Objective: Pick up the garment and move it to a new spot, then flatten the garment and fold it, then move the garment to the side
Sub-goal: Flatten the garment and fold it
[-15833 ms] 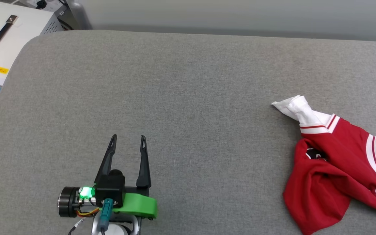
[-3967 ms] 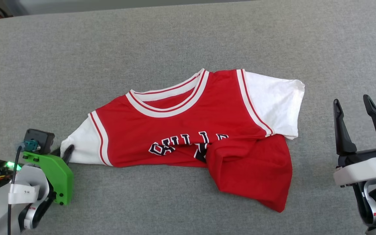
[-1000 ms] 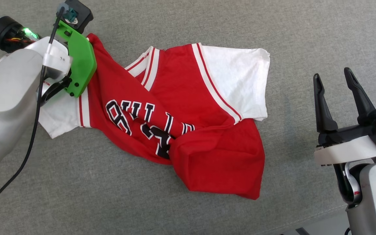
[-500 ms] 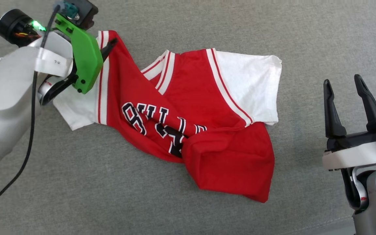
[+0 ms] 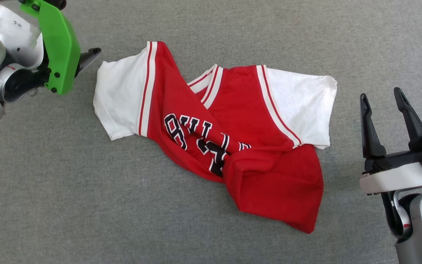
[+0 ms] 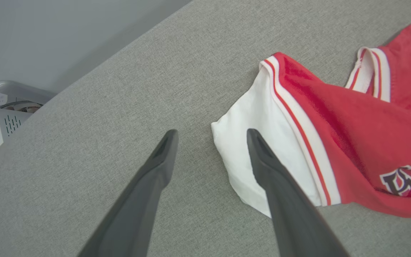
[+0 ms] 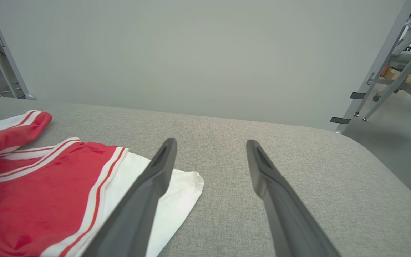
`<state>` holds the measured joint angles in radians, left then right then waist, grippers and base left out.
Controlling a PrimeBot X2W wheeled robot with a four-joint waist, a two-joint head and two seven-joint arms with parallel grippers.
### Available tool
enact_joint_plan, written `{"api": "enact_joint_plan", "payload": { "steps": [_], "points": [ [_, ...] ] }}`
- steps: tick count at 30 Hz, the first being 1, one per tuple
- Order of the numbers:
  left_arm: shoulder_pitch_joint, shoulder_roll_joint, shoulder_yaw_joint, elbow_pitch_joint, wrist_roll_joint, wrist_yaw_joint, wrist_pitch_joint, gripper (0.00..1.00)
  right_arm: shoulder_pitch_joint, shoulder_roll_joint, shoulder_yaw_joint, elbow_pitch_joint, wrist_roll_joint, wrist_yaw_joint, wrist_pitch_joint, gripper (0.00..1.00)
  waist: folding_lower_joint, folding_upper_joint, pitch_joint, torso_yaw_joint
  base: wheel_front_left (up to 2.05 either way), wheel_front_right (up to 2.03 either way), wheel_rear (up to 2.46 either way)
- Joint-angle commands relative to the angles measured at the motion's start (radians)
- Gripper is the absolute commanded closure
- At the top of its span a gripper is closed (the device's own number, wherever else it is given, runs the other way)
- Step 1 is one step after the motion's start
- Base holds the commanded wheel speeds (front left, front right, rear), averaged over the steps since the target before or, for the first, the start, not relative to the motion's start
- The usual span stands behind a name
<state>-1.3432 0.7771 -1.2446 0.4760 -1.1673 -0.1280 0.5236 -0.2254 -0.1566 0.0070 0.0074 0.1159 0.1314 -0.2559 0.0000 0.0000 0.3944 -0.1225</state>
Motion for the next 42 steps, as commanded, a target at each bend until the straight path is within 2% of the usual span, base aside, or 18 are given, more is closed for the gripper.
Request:
{"api": "enact_joint_plan", "payload": {
  "steps": [1,7,15,21,22,23,28,34,37,42],
  "points": [
    [-0.021,-0.006,-0.005,0.006,-0.005,-0.003,0.021,0.0,-0.004,-0.006,0.003,-0.003,0.003,-0.001,-0.006,0.0,0.0,0.0,0.009,-0.007,0.0,0.0,0.0],
    [-0.006,-0.037,-0.02,0.053,0.024,-0.003,0.086,0.0,-0.019,-0.01,0.015,-0.002,0.005,-0.001,-0.005,0.0,0.0,0.0,0.034,-0.029,0.0,0.0,0.0],
    [0.06,-0.069,-0.032,0.138,0.108,-0.003,0.124,0.0,-0.039,-0.005,0.032,0.006,0.005,-0.001,-0.006,0.0,0.0,0.0,0.067,-0.064,0.0,0.0,0.0],
    [0.142,-0.088,-0.034,0.16,0.122,-0.003,0.126,0.0,-0.039,-0.008,0.029,0.01,0.005,-0.001,-0.006,0.0,0.0,0.0,0.067,-0.07,0.0,0.0,0.0],
    [0.152,-0.091,-0.034,0.157,0.123,-0.003,0.121,0.43,-0.038,-0.009,0.026,0.01,0.005,-0.001,-0.006,0.0,0.0,0.0,0.065,-0.067,0.0,0.0,0.0],
    [0.162,-0.094,-0.035,0.152,0.125,-0.003,0.114,1.0,-0.037,-0.01,0.023,0.01,0.005,-0.001,-0.006,0.0,0.0,0.0,0.062,-0.064,0.0,0.0,0.0],
    [0.174,-0.095,-0.035,0.131,0.135,-0.003,0.003,1.0,-0.033,-0.017,0.016,0.011,-0.001,-0.001,-0.003,0.0,0.0,0.0,0.03,-0.039,0.0,0.0,0.0],
    [0.203,-0.071,-0.011,0.102,0.13,-0.003,-0.213,1.0,-0.01,-0.045,-0.007,0.011,0.0,-0.001,0.012,0.0,0.0,0.0,-0.036,0.006,0.0,0.0,0.0],
    [0.235,-0.045,0.001,0.069,0.133,0.003,-0.294,1.0,-0.001,-0.078,-0.017,-0.001,0.001,-0.001,0.027,0.0,0.0,0.0,-0.068,0.031,0.0,0.0,0.0],
    [0.302,0.009,0.008,-0.019,0.137,0.05,-0.365,1.0,-0.033,-0.175,0.009,-0.021,0.011,-0.001,0.104,0.0,0.0,0.0,-0.105,0.067,0.0,0.0,0.0]
  ]
}}
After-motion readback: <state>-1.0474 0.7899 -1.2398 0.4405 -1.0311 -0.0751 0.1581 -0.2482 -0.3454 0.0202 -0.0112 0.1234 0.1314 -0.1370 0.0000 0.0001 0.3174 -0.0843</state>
